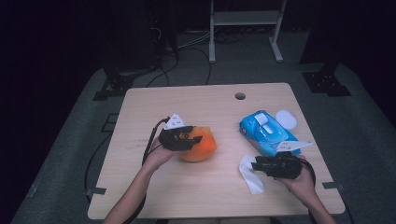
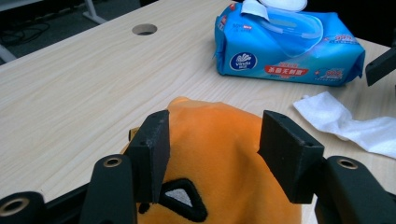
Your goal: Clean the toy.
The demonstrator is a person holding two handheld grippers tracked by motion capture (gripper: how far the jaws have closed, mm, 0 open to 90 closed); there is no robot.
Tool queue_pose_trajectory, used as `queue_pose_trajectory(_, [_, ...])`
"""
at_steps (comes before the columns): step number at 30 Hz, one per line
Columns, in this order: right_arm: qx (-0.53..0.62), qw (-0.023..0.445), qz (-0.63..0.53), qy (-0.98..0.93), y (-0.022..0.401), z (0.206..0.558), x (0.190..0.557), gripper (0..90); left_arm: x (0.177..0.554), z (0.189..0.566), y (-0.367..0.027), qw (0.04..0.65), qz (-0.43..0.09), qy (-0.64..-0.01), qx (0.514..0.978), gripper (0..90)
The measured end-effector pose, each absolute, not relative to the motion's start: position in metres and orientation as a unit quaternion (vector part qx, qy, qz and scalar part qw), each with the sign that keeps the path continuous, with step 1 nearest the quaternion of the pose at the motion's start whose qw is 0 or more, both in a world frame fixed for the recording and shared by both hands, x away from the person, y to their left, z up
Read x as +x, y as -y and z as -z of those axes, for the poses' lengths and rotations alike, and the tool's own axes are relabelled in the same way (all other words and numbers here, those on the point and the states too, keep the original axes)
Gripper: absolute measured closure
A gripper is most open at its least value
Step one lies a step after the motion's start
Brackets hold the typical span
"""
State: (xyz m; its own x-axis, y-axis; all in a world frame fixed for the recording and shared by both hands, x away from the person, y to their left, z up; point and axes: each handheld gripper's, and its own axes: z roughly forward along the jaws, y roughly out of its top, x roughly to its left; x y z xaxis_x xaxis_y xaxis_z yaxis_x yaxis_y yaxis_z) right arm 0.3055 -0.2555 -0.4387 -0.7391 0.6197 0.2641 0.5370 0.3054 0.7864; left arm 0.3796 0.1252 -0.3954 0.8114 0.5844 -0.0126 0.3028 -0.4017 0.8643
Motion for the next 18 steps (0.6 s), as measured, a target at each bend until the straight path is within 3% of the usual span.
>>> queue_pose_trajectory(18, [0.361,0.044,-0.477,-0.8,0.26,0.437,0.303,52.0,0.36,0.383,-0.151,0.498,-0.147,-0.276,0.809,33.6])
